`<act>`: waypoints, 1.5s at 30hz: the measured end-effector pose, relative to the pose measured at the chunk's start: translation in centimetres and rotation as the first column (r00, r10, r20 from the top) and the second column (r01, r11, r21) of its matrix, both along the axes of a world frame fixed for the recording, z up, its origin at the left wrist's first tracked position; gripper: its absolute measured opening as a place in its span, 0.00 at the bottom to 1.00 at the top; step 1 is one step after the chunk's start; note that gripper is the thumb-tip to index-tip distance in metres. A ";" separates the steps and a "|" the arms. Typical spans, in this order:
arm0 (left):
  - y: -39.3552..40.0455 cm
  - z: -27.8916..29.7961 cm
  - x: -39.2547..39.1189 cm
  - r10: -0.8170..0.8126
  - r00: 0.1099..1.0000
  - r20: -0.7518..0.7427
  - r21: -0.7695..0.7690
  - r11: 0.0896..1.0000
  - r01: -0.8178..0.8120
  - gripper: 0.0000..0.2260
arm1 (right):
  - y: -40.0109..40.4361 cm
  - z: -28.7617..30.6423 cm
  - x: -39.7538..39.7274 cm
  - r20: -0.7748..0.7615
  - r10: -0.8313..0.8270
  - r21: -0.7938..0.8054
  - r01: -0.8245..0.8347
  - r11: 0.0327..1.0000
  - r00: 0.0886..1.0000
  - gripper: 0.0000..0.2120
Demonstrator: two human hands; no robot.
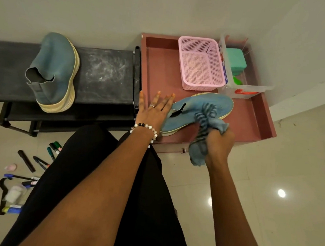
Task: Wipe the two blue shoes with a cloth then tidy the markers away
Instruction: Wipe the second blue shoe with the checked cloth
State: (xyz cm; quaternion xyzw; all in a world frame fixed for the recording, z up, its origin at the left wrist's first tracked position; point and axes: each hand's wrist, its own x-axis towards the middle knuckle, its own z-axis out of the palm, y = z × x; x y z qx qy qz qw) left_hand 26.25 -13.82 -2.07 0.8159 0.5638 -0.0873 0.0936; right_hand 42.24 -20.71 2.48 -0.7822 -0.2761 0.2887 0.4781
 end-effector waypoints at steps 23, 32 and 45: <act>0.4 -1.1 -0.1 0.024 1.000 0.005 0.046 0.999 -0.024 0.46 | -0.2 -5.0 -7.0 0.492 0.628 -0.493 -0.401 0.772 0.603 0.23; 0.0 -0.4 0.1 0.018 1.000 -0.008 -0.011 1.000 -0.018 0.54 | 0.6 -4.0 -3.9 0.584 0.721 -0.612 -0.382 0.693 0.373 0.22; 0.0 0.0 0.0 0.020 1.000 -0.016 -0.031 0.999 -0.021 0.52 | 2.1 -3.3 -3.3 0.559 0.774 -0.707 -0.316 0.633 0.299 0.14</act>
